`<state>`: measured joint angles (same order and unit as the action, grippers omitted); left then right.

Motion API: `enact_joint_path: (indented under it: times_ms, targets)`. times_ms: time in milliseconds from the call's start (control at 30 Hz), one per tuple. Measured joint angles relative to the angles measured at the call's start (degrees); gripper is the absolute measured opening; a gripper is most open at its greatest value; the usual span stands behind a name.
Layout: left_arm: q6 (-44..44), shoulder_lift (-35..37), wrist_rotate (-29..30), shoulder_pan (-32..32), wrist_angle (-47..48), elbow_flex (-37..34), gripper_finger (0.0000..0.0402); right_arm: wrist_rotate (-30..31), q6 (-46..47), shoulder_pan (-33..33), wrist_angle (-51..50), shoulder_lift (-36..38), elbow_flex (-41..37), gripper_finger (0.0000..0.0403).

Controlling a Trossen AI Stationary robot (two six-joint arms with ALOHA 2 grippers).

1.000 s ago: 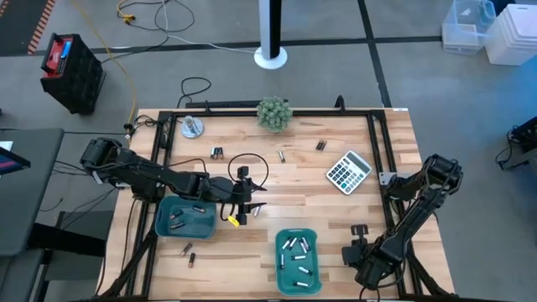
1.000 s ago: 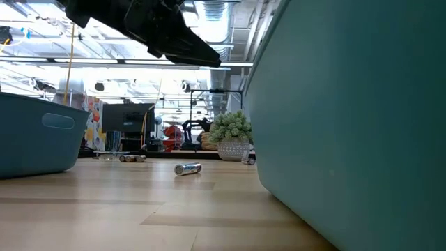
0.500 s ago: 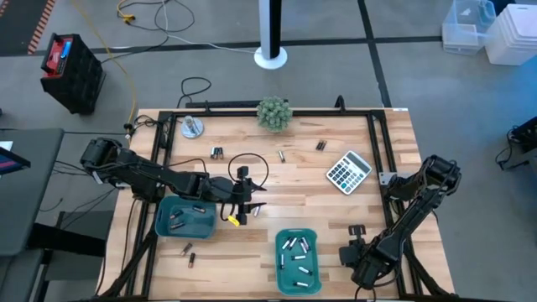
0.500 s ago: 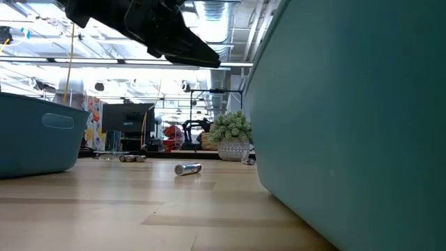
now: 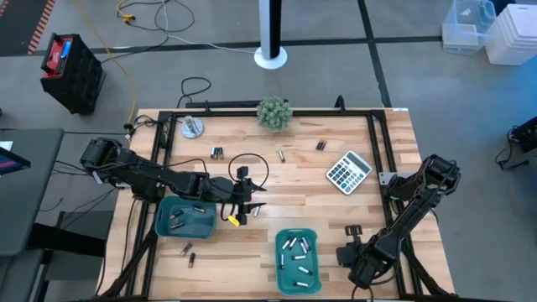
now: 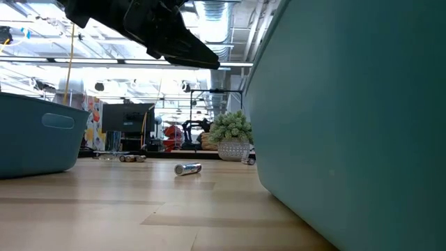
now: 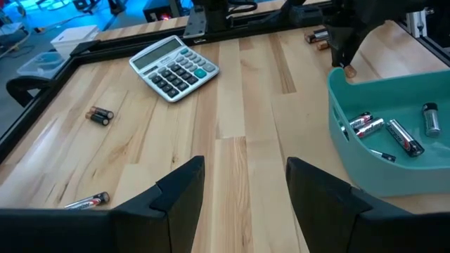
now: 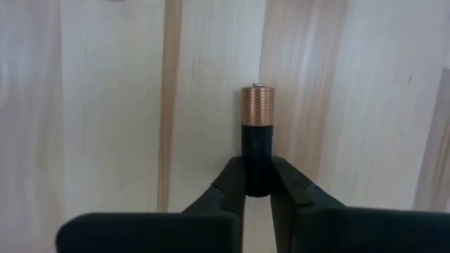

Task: Sort batteries
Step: Put the black battery into the blue bin

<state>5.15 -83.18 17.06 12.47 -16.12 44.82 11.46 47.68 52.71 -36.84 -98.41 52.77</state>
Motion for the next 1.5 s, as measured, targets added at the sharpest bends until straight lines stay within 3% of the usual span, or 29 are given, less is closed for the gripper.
enact_joint_path:
  times_ms: [333,700,900,1033,1233,1500]
  targets:
    - [-0.2,0.0,-0.2,0.3,-1.6,0.0,0.0196,2.5,-0.4,0.0,-1.2,2.2,-0.3,0.0041]
    - [-0.3,0.6,-0.2,0.5,-1.4,0.0,0.0196,9.2,-0.2,-1.0,-8.9,13.8,-0.2,0.0031]
    - [-0.1,5.4,2.6,2.1,-0.8,0.0,0.0196,15.5,-3.1,-3.0,-9.8,20.4,-0.2,0.0030]
    - [0.6,9.8,8.8,5.1,2.5,0.0,0.0196,19.2,-10.4,-7.1,-5.6,23.1,-0.2,0.0030]
    - [0.8,15.3,20.3,10.6,7.7,0.0,0.0196,19.6,-27.2,-17.1,8.5,23.4,-0.1,0.0030]
    - [2.8,22.3,27.5,15.7,8.7,0.0,0.0196,10.8,-46.5,-29.2,31.3,18.1,-0.1,0.0033]
